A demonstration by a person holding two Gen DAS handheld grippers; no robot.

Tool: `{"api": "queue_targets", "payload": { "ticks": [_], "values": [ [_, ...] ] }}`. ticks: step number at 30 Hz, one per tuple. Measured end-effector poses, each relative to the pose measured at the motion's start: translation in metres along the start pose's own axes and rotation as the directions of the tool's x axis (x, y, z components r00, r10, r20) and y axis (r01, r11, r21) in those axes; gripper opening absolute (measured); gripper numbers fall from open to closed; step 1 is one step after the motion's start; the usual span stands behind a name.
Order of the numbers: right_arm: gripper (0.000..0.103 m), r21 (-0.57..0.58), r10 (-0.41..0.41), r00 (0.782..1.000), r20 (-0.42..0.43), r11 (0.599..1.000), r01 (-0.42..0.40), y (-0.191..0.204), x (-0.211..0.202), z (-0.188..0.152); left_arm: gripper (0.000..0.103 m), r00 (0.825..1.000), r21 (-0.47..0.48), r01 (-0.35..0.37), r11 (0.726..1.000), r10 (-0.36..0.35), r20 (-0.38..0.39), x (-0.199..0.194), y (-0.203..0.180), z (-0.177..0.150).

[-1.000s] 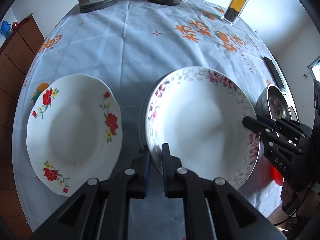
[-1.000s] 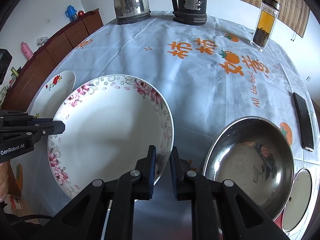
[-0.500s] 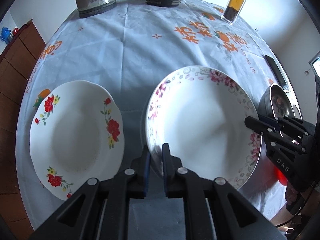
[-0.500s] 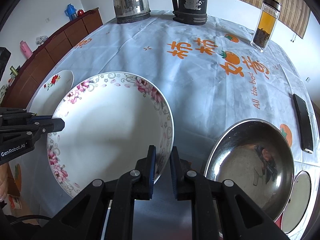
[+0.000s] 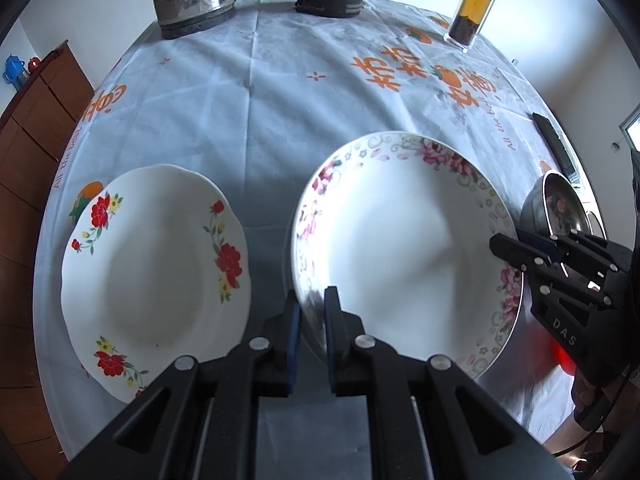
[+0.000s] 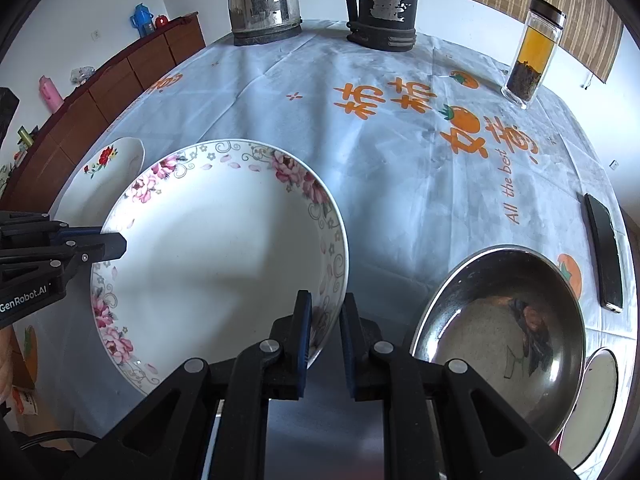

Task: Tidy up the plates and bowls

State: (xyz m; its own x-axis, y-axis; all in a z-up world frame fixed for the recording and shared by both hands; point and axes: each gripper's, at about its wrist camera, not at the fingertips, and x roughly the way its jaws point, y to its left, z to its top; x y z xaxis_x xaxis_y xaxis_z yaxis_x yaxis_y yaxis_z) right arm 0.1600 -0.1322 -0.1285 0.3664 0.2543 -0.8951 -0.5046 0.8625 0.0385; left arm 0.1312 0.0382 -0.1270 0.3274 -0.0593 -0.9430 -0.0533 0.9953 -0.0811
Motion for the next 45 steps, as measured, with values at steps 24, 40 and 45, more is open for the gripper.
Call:
{"api": "queue_targets", "payload": {
  "ticks": [24, 40, 45],
  "values": [
    [0.016, -0.037, -0.028, 1.000, 0.007, 0.999, 0.028, 0.0060, 0.0000, -0.0012, 0.008, 0.999, 0.010, -0.039, 0.999, 0.039, 0.023, 0.0008, -0.0011, -0.0013],
    [0.016, -0.030, -0.034, 0.999, 0.023, 0.999, 0.035, 0.0043, -0.0049, -0.0011, 0.017, 0.999, -0.018, -0.036, 0.999, 0.036, 0.009, 0.0011, 0.0026, -0.0023],
    [0.016, -0.026, -0.033, 0.999, 0.022, 0.999, 0.034, 0.0037, -0.0052, -0.0016, 0.018, 0.999, -0.030, -0.034, 0.999, 0.034, 0.010, -0.0017, 0.0050, -0.0021]
  ]
}}
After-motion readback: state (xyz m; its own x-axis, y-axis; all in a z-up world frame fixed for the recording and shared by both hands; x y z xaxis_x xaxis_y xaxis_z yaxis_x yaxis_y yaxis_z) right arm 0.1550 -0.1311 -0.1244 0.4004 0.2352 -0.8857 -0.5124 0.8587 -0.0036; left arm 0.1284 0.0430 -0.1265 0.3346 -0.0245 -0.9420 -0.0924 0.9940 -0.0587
